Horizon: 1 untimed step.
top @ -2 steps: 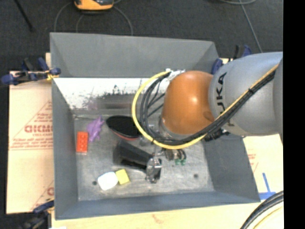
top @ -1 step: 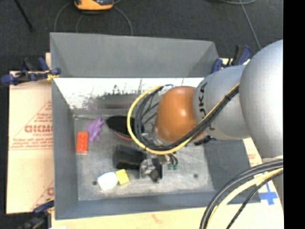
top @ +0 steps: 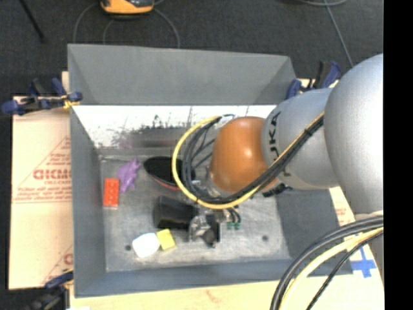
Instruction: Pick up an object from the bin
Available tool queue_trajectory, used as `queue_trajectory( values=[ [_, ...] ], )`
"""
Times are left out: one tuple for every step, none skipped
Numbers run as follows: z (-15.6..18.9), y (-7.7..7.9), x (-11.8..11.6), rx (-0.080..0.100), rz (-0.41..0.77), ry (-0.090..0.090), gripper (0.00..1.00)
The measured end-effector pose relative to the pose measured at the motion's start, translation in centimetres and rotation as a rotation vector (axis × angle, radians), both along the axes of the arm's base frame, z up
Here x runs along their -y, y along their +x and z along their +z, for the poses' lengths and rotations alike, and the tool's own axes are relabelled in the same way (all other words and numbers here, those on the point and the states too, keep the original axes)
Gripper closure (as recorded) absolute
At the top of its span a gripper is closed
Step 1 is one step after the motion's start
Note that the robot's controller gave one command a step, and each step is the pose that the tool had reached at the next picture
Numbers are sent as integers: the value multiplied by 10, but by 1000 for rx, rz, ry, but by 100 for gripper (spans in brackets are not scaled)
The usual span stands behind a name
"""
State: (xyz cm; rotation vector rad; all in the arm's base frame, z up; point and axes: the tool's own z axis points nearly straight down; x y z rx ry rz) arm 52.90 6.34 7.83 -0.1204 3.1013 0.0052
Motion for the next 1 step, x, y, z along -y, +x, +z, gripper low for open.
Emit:
queue_trajectory(
  values=[
    [124, 4, 18, -38, 0, -6, 100]
  ],
)
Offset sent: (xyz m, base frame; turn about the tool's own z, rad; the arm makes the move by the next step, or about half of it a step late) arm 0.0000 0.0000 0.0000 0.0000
